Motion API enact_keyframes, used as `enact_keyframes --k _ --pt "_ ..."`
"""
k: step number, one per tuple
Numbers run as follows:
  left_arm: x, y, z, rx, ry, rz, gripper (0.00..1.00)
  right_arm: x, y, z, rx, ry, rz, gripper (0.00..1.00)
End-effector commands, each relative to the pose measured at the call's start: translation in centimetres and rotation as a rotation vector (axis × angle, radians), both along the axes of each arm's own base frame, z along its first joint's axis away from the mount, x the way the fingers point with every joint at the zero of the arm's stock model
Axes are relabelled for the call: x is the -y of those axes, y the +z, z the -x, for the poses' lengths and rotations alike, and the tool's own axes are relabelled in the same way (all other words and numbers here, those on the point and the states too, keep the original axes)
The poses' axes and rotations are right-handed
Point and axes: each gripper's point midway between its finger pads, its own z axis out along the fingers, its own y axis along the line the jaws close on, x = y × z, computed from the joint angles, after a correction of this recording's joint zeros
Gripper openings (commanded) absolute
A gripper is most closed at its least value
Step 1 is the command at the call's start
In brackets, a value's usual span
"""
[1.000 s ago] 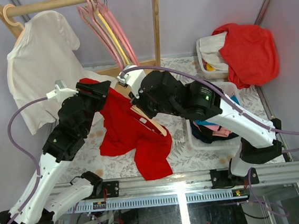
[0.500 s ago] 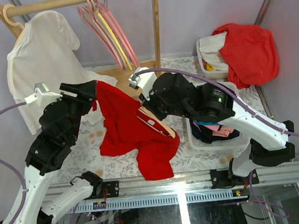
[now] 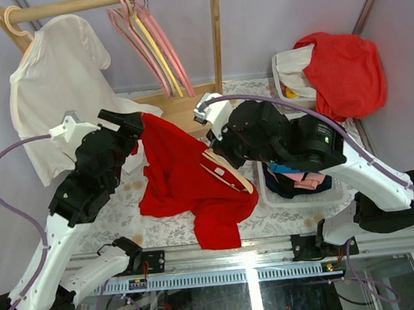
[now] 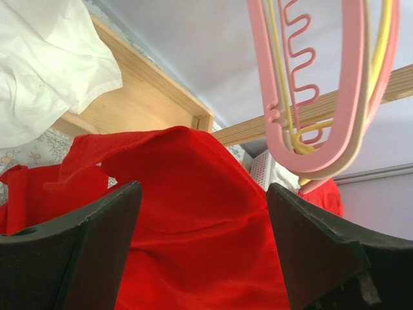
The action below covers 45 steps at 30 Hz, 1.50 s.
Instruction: Place the t-shirt on the hanger
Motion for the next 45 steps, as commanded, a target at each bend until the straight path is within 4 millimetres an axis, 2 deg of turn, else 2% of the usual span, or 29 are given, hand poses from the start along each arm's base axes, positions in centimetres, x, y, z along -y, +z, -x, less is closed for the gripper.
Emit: enact_keyframes --k 1,4,10,16,19,25,29,35,45 --pt "0.2 0.7 -0.7 0.012 0.009 0.007 0.79 2.4 1.0 0.7 0.030 0.030 0.011 0.00" --pt "0.8 1.0 -0.9 0.026 -0.017 0.043 0.79 2.8 0.9 0.8 0.027 0.026 0.018 0.00" --pt "1.2 -0.3 -2.4 -0.005 -0.038 0.102 0.79 3.5 0.5 1.3 0.021 0.039 0.017 0.00" --pt "1.4 -1.7 -3.8 -0.028 -0.102 0.179 0.69 3.7 0.0 1.4 0.019 0.042 0.033 0.00" --pt "2.0 -2.0 -3.6 -0.046 -0.151 0.191 0.65 3.7 0.0 1.2 0.022 0.038 0.036 0.00" --pt "1.6 -1.6 -2.1 -0.054 -0.201 0.199 0.75 3.5 -0.5 1.1 0.015 0.039 0.075 0.00" --pt "1.3 -2.9 -1.9 -0.139 -0.221 0.197 0.82 3.5 -1.1 1.1 0.008 0.045 0.088 0.00" --pt "1.2 -4.9 -2.2 -0.215 -0.262 0.232 0.83 3.0 -1.2 1.1 -0.002 0.053 0.092 0.00" --pt "1.6 -4.1 -0.9 -0.209 -0.322 0.292 0.83 2.4 -2.5 0.6 -0.005 0.040 0.134 0.00"
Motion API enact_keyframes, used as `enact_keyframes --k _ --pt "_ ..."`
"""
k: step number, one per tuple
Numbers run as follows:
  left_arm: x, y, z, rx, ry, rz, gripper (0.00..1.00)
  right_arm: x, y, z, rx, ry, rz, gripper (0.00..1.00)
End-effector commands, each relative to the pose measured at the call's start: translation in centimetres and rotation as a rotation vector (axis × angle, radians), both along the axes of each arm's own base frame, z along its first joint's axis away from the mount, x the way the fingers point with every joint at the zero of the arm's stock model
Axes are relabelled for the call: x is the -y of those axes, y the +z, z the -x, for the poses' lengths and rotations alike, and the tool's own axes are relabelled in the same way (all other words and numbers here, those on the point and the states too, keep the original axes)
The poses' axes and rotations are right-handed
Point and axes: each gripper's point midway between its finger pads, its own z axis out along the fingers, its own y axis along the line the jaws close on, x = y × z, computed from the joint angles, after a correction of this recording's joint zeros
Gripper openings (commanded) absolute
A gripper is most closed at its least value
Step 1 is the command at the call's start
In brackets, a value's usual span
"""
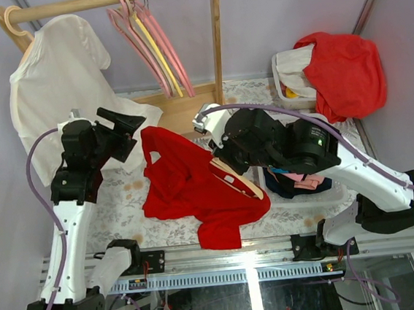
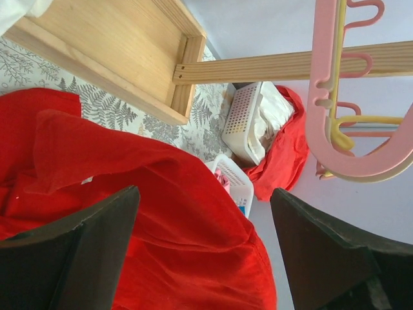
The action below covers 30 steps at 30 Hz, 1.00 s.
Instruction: Place the t-shirt on the hanger
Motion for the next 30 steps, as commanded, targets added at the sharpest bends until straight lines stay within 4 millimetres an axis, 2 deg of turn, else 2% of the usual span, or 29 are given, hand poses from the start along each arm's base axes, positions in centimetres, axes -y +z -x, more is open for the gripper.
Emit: enact_keyframes --k 1,4,11,25,30 --pt "1.1 0.7 1.4 0.009 -0.082 0.043 0.83 0.8 0.4 -0.3 0.041 0.035 0.038 0.00" --pt "1.5 -0.1 1.5 -0.001 -0.097 0.072 0.83 0.6 0.7 -0.2 0.042 0.040 0.030 0.00" --pt "1.8 -3.9 0.7 -0.075 -0.102 0.094 0.80 0.0 0.7 0.1 0.024 0.061 0.011 0.00" --pt "1.7 -5.1 -1.3 -0.074 -0.060 0.156 0.72 -0.3 -0.1 0.7 -0.001 0.086 0.003 0.00" --pt "1.7 -5.0 -1.6 -0.061 -0.058 0.168 0.60 -0.7 0.0 0.8 -0.010 0.096 -0.008 0.00"
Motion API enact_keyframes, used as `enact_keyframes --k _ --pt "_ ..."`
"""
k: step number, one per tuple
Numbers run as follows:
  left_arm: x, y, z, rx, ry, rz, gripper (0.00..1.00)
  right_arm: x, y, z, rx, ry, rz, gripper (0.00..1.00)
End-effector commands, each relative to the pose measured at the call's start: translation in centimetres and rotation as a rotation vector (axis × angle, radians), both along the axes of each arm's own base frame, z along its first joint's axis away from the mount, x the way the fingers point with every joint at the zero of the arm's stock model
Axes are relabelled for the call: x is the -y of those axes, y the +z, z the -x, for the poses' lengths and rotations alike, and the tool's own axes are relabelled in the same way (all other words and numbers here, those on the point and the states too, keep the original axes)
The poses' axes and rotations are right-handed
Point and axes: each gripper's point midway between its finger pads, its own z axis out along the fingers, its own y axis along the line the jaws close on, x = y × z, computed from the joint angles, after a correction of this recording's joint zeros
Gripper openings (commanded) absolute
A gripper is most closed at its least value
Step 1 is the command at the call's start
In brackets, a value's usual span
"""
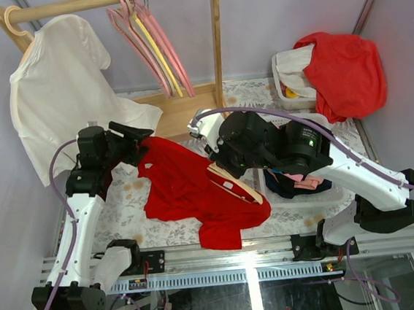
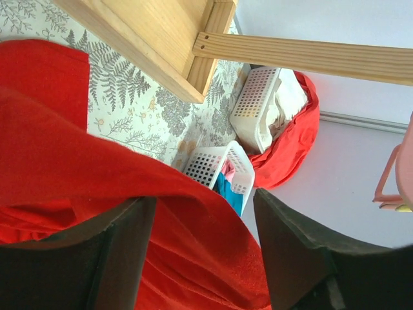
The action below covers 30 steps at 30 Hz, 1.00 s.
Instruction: Place the t-shirt on the hanger
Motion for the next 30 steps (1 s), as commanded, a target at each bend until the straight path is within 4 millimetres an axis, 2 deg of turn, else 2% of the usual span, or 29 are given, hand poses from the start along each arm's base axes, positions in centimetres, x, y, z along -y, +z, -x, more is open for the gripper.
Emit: enact_keyframes --k 1,5,9,10,24,30 --pt "0.4 1.6 -0.9 0.080 -0.019 0.035 0.56 0.0 1.6 0.3 0.034 0.063 -0.039 0.00" --pt "0.6 1.0 -1.3 0.069 -0.029 0.045 0.32 -0.3 1.8 0.5 0.029 0.077 -0.048 0.00" --pt "0.2 1.3 -1.6 0.071 -0.014 0.022 0.04 -0.3 2.1 0.5 0.028 0.079 -0.043 0.00" --pt "0.0 1.5 -1.6 0.074 -0.007 0.012 0.01 -0.2 2.1 0.4 0.029 0.075 -0.041 0.00" --pt "-3.8 6.5 -2.5 0.146 0.046 -0.048 0.00 0.9 4.1 0.3 0.062 0.045 -0.073 0.00" --pt "-5.3 10.6 -3.3 0.211 0.068 -0.051 0.00 0.3 7.6 0.1 0.109 0.060 -0.161 0.00"
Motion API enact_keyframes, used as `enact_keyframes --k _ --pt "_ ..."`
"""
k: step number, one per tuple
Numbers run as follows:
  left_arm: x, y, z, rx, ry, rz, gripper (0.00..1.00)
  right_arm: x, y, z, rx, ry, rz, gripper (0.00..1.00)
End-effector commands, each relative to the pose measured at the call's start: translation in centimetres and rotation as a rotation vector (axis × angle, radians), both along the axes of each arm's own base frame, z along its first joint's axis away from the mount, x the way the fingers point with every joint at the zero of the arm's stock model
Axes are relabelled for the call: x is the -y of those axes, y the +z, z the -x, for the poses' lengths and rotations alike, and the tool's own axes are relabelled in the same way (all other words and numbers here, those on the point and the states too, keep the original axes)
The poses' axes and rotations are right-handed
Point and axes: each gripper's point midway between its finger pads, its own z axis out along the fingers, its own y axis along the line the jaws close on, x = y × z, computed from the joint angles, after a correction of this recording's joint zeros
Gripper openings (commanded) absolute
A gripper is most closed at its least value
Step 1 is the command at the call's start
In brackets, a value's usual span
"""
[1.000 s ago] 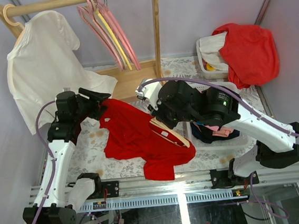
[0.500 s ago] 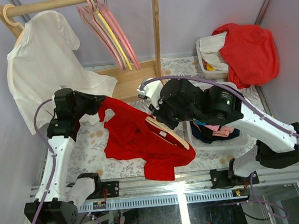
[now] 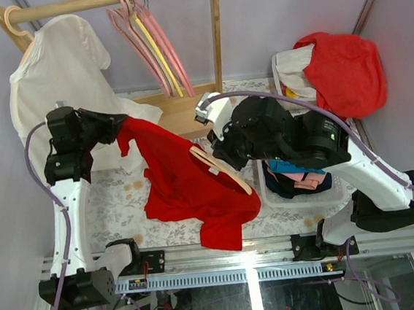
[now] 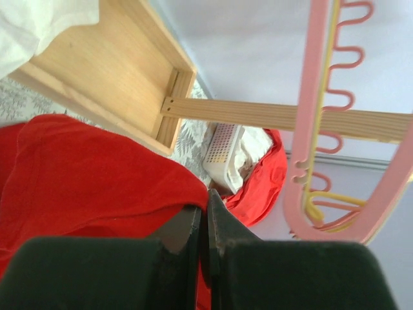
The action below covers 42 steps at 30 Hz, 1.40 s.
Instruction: Place the t-shirt on the hanger
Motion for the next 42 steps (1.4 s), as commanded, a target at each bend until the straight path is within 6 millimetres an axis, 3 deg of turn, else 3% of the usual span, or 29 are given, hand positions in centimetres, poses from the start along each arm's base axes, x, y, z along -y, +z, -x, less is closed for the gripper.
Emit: enact_keyframes --k 1,6,12,17,23,32,37,42 --pt "-0.5 4.4 -0.1 0.099 -0.034 -0.021 0.00 0.6 3.9 -0.1 0.092 0.048 -0.060 0.00" --pt "-1.5 6.9 -0.6 0.130 -0.026 -0.027 0.00 0.1 4.4 -0.1 0.099 0.056 -0.080 0.00" --pt "-3.0 9.0 -1.1 0.165 -0.006 -0.021 0.00 0.6 3.9 -0.1 0.100 0.050 -0.074 0.00" --pt "-3.9 11.0 -1.5 0.206 0.002 -0.011 0.00 1.0 4.8 -0.1 0.118 0.045 -0.101 0.00" --pt "-5.0 13.5 -2.0 0.241 0.015 -0.016 0.00 0.0 5.1 -0.4 0.127 0.054 -0.110 0.00" --pt "-6.1 13.1 -2.5 0.235 0.030 -0.015 0.00 -0.1 4.8 -0.6 0.135 0.048 -0.112 0.00" --pt "-5.8 14.0 -1.5 0.268 0.031 -0.045 0.26 -0.9 4.9 -1.0 0.140 0.045 -0.103 0.00" --pt "-6.1 15.3 -0.3 0.283 0.064 -0.111 0.39 -1.5 4.9 -1.7 0.150 0.031 -0.086 0.00"
